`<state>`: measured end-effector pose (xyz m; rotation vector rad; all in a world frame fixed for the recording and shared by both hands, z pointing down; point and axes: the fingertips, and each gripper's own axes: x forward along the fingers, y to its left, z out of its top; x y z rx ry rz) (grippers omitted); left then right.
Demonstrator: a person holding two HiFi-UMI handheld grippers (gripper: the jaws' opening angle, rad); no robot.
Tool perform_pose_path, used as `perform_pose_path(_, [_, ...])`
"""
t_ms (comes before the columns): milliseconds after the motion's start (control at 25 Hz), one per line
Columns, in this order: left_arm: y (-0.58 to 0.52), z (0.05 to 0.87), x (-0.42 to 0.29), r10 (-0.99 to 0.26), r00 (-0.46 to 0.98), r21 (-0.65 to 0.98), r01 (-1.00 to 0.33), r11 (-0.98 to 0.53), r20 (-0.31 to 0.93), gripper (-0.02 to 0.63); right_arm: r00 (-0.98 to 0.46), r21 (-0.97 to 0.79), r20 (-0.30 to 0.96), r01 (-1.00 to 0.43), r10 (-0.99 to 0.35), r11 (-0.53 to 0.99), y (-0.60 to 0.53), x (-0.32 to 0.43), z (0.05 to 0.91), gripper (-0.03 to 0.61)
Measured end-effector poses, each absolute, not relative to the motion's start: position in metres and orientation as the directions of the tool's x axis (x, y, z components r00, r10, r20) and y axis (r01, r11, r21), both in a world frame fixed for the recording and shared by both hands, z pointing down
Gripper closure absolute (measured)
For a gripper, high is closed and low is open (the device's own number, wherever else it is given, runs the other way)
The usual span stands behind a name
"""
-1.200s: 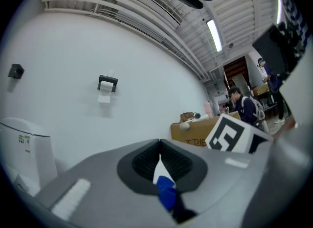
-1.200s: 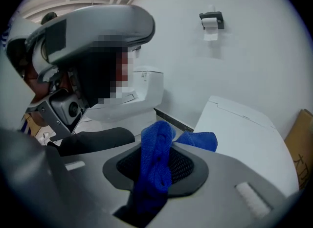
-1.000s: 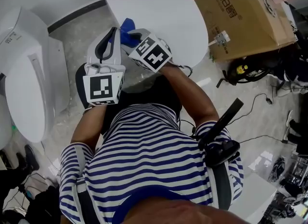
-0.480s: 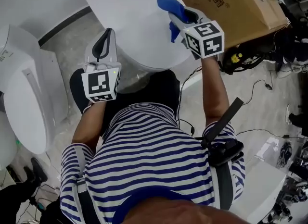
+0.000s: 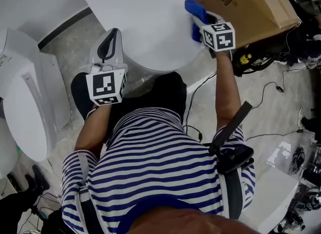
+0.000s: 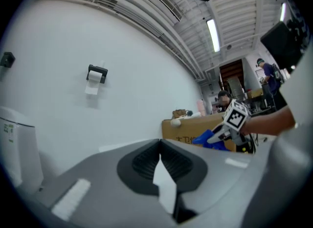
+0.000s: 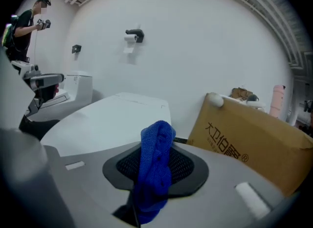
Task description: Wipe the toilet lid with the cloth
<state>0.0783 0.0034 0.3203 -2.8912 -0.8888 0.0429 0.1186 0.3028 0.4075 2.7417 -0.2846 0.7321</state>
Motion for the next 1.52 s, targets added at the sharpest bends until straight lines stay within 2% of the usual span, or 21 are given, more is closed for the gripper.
perform_pose_path(240, [0.005,0.32,0.076,0.559,0.829,-0.127,0.556,-0.821,0.011,0.611,0.797,0.197,0.59,-0.3,-0.131,-0.933,0.294,0.122,0.449,0.459])
perform_pose_path(720, [0.002,0.322,0.072,0.555,0.832,-0.13,0.552,-0.824,0.008,0.611,0.76,0.174,0.607,-0.41,-0.231,-0.895,0.23,0.107,0.451,0.459])
perform_pose_path(1520, [-0.028,0.324,0.074,0.517,0.856,-0.121,0.514,-0.849,0.002,0.611,0.625,0.138,0.613,-0.688,-0.484,-0.713,0.042,0.068,0.449,0.459])
